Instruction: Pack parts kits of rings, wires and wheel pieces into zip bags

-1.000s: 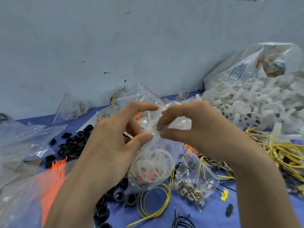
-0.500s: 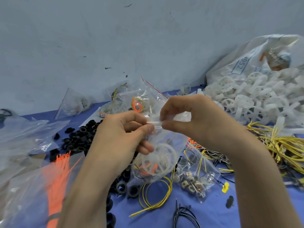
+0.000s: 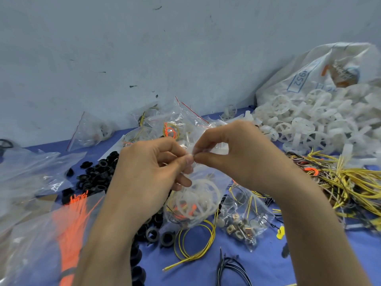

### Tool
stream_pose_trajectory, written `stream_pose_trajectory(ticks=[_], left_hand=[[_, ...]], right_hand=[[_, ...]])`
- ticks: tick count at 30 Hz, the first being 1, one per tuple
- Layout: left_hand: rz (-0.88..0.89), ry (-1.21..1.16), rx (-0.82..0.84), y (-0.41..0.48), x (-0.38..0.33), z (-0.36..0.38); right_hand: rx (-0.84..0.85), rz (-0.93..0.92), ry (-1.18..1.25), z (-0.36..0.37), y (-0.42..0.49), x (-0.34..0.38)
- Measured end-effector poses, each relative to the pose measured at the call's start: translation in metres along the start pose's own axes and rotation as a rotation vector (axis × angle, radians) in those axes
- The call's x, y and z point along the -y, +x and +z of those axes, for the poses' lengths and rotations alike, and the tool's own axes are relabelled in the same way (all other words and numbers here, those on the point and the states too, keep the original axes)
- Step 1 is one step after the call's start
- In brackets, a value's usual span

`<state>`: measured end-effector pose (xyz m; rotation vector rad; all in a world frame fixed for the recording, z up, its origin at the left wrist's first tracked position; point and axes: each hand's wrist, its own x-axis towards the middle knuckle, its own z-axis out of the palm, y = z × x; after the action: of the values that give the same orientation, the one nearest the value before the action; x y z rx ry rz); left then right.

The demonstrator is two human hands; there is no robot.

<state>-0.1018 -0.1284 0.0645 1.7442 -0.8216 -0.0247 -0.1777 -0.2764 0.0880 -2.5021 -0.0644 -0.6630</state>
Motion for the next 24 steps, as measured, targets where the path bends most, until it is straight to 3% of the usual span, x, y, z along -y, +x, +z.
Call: stream_pose_trajectory(ticks=[6, 24], left_hand=[[0.094, 0.115, -0.004, -0.0016, -0.0028, -0.0007], [0.241, 0.156, 0.062, -0.0025, 0.0015, -0.0050]], right_hand=[[0.017, -0.031, 0.036, -0.0023, -0.0007, -0.0017], [0.056, -0.070, 0.148, -0.0040, -0.0018, -0.0071]])
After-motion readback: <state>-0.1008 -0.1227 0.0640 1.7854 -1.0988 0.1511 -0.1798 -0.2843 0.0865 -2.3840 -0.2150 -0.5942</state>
